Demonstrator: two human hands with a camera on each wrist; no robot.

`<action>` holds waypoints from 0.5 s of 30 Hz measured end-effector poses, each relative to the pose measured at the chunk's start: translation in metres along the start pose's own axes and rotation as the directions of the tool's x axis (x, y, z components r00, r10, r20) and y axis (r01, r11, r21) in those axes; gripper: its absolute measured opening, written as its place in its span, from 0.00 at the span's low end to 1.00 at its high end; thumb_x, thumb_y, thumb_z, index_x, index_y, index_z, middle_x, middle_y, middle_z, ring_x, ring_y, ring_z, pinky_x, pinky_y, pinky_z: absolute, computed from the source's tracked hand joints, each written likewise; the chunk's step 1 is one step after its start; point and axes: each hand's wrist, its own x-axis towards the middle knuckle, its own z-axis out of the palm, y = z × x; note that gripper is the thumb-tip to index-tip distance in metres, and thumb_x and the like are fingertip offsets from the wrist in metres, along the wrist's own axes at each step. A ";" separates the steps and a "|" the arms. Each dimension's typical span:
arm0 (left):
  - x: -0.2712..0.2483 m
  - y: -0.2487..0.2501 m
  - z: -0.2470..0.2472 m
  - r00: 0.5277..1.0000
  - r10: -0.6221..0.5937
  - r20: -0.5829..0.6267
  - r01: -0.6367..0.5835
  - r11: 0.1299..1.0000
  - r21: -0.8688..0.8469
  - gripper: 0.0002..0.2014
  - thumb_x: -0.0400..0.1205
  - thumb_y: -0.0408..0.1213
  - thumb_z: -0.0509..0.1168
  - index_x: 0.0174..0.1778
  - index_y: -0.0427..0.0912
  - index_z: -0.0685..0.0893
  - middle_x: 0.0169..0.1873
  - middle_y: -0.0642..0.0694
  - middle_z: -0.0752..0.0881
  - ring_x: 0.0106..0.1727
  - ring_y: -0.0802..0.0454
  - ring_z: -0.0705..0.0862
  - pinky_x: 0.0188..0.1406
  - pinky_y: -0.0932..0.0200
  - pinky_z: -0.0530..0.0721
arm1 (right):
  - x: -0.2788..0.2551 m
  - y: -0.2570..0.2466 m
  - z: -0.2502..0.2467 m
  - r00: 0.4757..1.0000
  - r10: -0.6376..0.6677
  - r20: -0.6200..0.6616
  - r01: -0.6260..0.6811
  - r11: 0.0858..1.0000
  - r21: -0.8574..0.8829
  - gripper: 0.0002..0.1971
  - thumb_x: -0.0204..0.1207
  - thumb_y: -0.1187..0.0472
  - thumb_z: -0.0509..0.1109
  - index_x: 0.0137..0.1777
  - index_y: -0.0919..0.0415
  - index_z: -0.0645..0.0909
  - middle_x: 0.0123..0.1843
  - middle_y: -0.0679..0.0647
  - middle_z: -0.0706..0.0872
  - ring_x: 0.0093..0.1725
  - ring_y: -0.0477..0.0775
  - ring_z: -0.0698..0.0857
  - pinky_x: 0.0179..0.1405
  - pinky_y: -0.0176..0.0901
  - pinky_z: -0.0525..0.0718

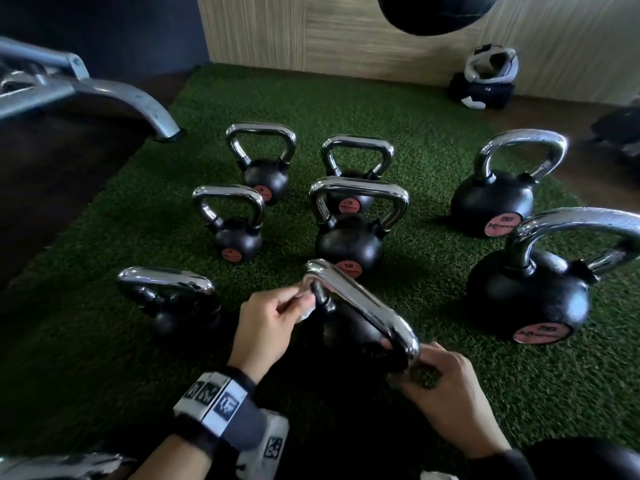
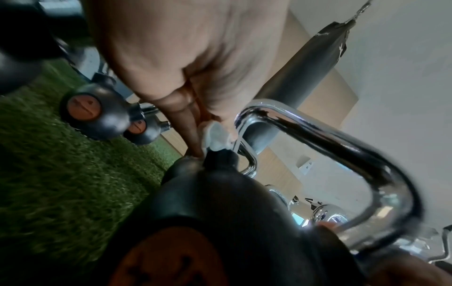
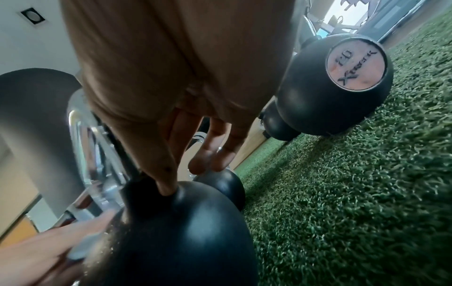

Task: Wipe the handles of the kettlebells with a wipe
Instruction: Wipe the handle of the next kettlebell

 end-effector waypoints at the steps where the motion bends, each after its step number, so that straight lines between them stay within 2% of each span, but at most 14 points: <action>1: 0.009 0.001 0.005 1.000 0.004 0.011 -0.004 1.000 -0.010 0.06 0.83 0.45 0.75 0.54 0.51 0.95 0.41 0.63 0.95 0.46 0.65 0.93 0.52 0.50 0.94 | -0.003 -0.003 0.000 0.999 -0.037 0.035 0.037 0.999 -0.012 0.16 0.65 0.60 0.84 0.46 0.35 0.93 0.46 0.31 0.92 0.48 0.41 0.90 0.53 0.31 0.82; 2: 0.017 0.005 0.011 1.000 0.015 0.021 -0.014 0.999 -0.030 0.06 0.82 0.44 0.76 0.53 0.50 0.95 0.41 0.63 0.95 0.47 0.64 0.94 0.52 0.48 0.94 | -0.005 -0.007 0.001 0.995 -0.070 0.068 0.071 0.997 -0.019 0.18 0.65 0.60 0.81 0.49 0.34 0.93 0.49 0.29 0.92 0.50 0.40 0.90 0.56 0.25 0.80; 3: 0.023 0.007 0.017 0.999 0.025 0.026 -0.024 0.999 -0.034 0.07 0.81 0.42 0.78 0.54 0.49 0.95 0.41 0.65 0.94 0.47 0.65 0.93 0.53 0.47 0.94 | -0.006 -0.010 0.002 0.992 -0.091 0.088 0.094 0.995 -0.020 0.20 0.66 0.61 0.80 0.51 0.33 0.93 0.51 0.28 0.92 0.52 0.38 0.91 0.57 0.23 0.80; 5: 0.034 0.014 0.023 0.998 0.050 0.046 -0.048 0.998 -0.028 0.09 0.80 0.39 0.79 0.56 0.45 0.95 0.38 0.70 0.91 0.47 0.70 0.92 0.56 0.52 0.93 | -0.002 -0.015 0.004 0.989 -0.114 0.094 0.115 0.993 -0.006 0.27 0.68 0.67 0.82 0.50 0.28 0.91 0.51 0.28 0.92 0.51 0.36 0.91 0.53 0.28 0.85; 7: 0.041 0.017 0.019 0.986 0.045 0.162 -0.044 0.999 -0.006 0.09 0.83 0.38 0.75 0.57 0.41 0.95 0.32 0.70 0.88 0.40 0.73 0.88 0.51 0.64 0.90 | 0.007 -0.017 0.005 0.991 -0.101 0.087 0.101 0.995 0.008 0.28 0.70 0.70 0.82 0.47 0.26 0.90 0.48 0.31 0.92 0.48 0.37 0.91 0.50 0.32 0.86; 8: 0.043 0.017 0.015 0.968 0.024 0.249 -0.022 1.000 -0.015 0.08 0.86 0.36 0.72 0.57 0.40 0.94 0.30 0.67 0.86 0.37 0.71 0.85 0.47 0.67 0.86 | 0.014 -0.016 0.006 0.993 -0.102 0.055 0.101 0.995 0.024 0.24 0.71 0.68 0.83 0.48 0.30 0.91 0.49 0.33 0.93 0.49 0.39 0.91 0.51 0.35 0.87; 9: 0.043 0.016 0.010 0.948 0.005 0.318 -0.001 1.000 -0.013 0.08 0.87 0.34 0.70 0.58 0.40 0.93 0.32 0.65 0.87 0.37 0.68 0.83 0.47 0.66 0.84 | 0.021 -0.016 0.010 0.995 -0.096 0.012 0.096 0.994 0.057 0.18 0.73 0.62 0.83 0.52 0.35 0.91 0.52 0.36 0.93 0.52 0.41 0.91 0.54 0.40 0.89; 10: 0.043 0.014 0.006 0.935 0.007 0.356 -0.001 1.000 -0.017 0.09 0.87 0.32 0.70 0.61 0.40 0.93 0.37 0.63 0.89 0.40 0.67 0.85 0.51 0.66 0.84 | 0.028 -0.014 0.013 0.997 -0.075 0.009 0.074 0.993 0.087 0.16 0.73 0.54 0.82 0.59 0.40 0.91 0.58 0.39 0.92 0.58 0.42 0.91 0.59 0.45 0.89; 12: 0.038 0.010 0.007 0.945 0.007 0.328 -0.014 1.000 0.018 0.15 0.84 0.29 0.73 0.67 0.41 0.90 0.49 0.60 0.94 0.48 0.73 0.88 0.60 0.69 0.86 | 0.042 -0.010 0.022 0.999 -0.035 0.034 0.031 0.995 0.099 0.28 0.71 0.43 0.79 0.72 0.46 0.86 0.73 0.42 0.86 0.73 0.38 0.83 0.73 0.49 0.85; 13: 0.036 0.011 0.009 0.960 0.003 0.280 -0.027 0.996 0.083 0.17 0.83 0.29 0.75 0.68 0.42 0.90 0.54 0.58 0.93 0.50 0.79 0.86 0.62 0.74 0.83 | 0.048 -0.007 0.025 0.997 -0.012 0.079 0.005 0.996 0.084 0.31 0.71 0.43 0.79 0.75 0.48 0.84 0.77 0.41 0.83 0.77 0.34 0.79 0.78 0.48 0.80; 14: 0.033 0.015 0.012 0.971 0.008 0.238 -0.043 0.989 0.144 0.15 0.82 0.31 0.76 0.65 0.42 0.92 0.55 0.58 0.92 0.48 0.86 0.82 0.60 0.81 0.80 | 0.053 -0.006 0.027 0.992 0.008 0.130 -0.018 0.997 0.075 0.31 0.72 0.45 0.80 0.77 0.48 0.83 0.78 0.40 0.82 0.78 0.31 0.76 0.81 0.46 0.77; 15: 0.034 0.019 0.016 0.977 0.012 0.215 -0.054 0.980 0.191 0.10 0.82 0.31 0.76 0.58 0.43 0.94 0.53 0.61 0.92 0.43 0.88 0.82 0.52 0.85 0.77 | 0.056 -0.006 0.027 0.985 0.021 0.169 -0.034 0.997 0.075 0.31 0.73 0.46 0.81 0.77 0.47 0.83 0.78 0.38 0.81 0.78 0.28 0.74 0.82 0.44 0.75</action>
